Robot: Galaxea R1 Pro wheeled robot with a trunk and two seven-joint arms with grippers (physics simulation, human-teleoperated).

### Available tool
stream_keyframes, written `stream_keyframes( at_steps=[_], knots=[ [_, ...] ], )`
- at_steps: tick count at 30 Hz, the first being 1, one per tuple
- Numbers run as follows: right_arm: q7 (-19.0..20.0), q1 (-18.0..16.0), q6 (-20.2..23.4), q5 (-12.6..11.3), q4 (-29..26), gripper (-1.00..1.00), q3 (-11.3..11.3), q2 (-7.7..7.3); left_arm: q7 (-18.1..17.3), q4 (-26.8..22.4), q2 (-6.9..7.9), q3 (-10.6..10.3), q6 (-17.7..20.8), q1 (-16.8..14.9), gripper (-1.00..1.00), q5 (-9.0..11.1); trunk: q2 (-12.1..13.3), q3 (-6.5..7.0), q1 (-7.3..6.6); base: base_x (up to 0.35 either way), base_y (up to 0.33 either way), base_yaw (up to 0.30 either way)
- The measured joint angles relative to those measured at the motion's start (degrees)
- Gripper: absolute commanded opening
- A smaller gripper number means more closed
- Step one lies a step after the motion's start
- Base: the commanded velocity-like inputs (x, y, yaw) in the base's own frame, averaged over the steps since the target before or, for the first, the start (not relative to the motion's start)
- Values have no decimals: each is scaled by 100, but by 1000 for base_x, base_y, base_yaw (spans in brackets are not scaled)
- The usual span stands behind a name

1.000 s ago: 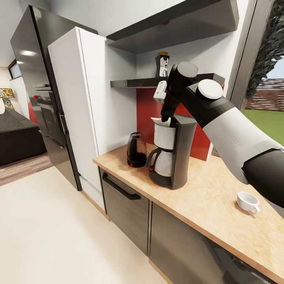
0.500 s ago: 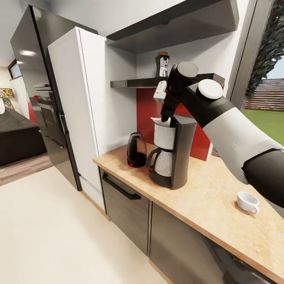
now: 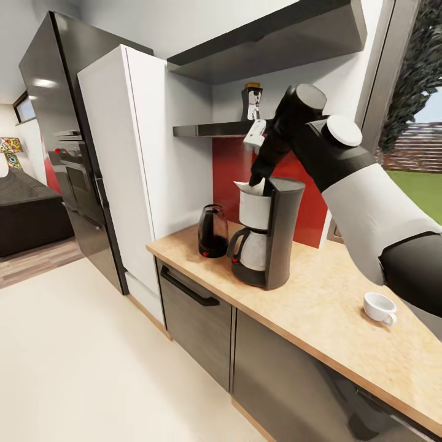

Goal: Set up a coffee station on the kitchen countertop: keep the coffee maker on the countertop, move the bottle of coffee from the kitchen shelf to the counter next to the coffee maker, place a paper coffee filter on top of the coffee maker, put the saucer next to the coffee maker with the coffee cup on the saucer, and place the electric kettle next to the coffee maker.

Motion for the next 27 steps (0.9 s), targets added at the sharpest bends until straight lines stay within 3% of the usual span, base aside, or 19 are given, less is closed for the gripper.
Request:
stream_keyframes(
  at_steps=[15,27],
  knots=[
    [15,0,-3,-17,-2,100,-70,5,0,0,-1,1,0,0,100,0,0,0,0,-1,0,0],
    [135,0,3,-26,-36,100,-73,9,0,0,0,1,0,0,100,0,0,0,1,-87,0,0]
  ],
)
